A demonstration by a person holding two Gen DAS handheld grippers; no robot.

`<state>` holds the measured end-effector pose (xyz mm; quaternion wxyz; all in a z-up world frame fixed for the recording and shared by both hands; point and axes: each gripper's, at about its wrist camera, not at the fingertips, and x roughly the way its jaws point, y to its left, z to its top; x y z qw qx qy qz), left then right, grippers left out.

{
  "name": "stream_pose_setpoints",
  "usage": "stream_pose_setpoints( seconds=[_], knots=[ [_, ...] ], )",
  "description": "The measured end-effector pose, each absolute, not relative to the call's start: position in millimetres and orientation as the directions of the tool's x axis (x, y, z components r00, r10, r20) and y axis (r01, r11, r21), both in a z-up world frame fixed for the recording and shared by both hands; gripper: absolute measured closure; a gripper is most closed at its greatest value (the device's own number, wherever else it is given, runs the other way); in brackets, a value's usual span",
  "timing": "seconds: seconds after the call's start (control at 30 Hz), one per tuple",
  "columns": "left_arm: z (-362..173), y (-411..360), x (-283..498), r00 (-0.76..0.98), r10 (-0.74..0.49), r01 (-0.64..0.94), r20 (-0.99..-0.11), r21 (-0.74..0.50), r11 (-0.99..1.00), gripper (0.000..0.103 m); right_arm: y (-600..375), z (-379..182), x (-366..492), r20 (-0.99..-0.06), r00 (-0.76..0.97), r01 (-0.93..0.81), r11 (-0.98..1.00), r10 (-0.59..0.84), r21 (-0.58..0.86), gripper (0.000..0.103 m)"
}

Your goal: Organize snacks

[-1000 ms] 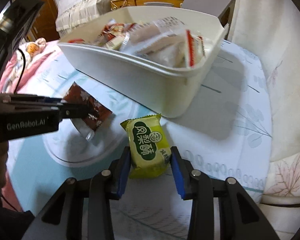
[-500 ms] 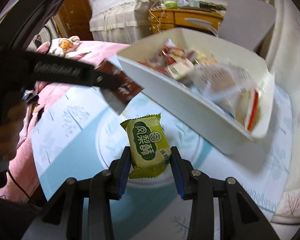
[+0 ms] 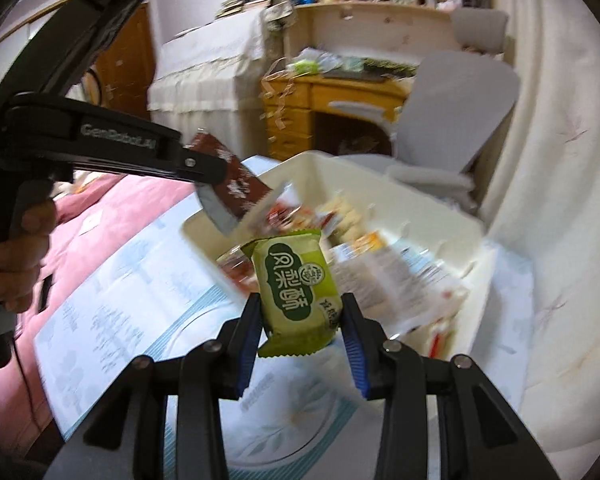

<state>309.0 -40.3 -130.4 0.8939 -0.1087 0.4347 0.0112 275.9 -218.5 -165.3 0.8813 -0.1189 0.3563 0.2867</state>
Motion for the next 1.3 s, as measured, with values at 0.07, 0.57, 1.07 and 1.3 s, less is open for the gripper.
stream_pose_setpoints(
  seconds=[0.07, 0.57, 1.07, 1.3],
  knots=[
    [-128, -39, 314, 0.614, -0.073, -0.116, -0.786, -0.181, 0.977, 0.065, -220, -161, 283, -0.692, 0.603, -0.56, 0.828, 0.396, -0.014, 0.064],
    [-162, -1, 258, 0.43, -0.171, 0.021, -0.887, -0.18, 0.983, 0.037, -216, -155, 244, -0.742, 0.642, -0.223, 0.973, 0.194, 0.061, 0.055],
    [-142, -5, 113, 0.369, -0.144, 0.084, -0.918, -0.121, 0.989, 0.02, -237, -174, 91, -0.903, 0.375, 0.041, 0.97, 0.209, 0.241, 0.038],
    [-89, -21, 66, 0.409, -0.158, 0.088, -0.899, -0.134, 0.987, 0.008, -248, -129, 57, -0.893, 0.388, 0.012, 0.967, 0.23, 0.254, 0.027]
  ],
)
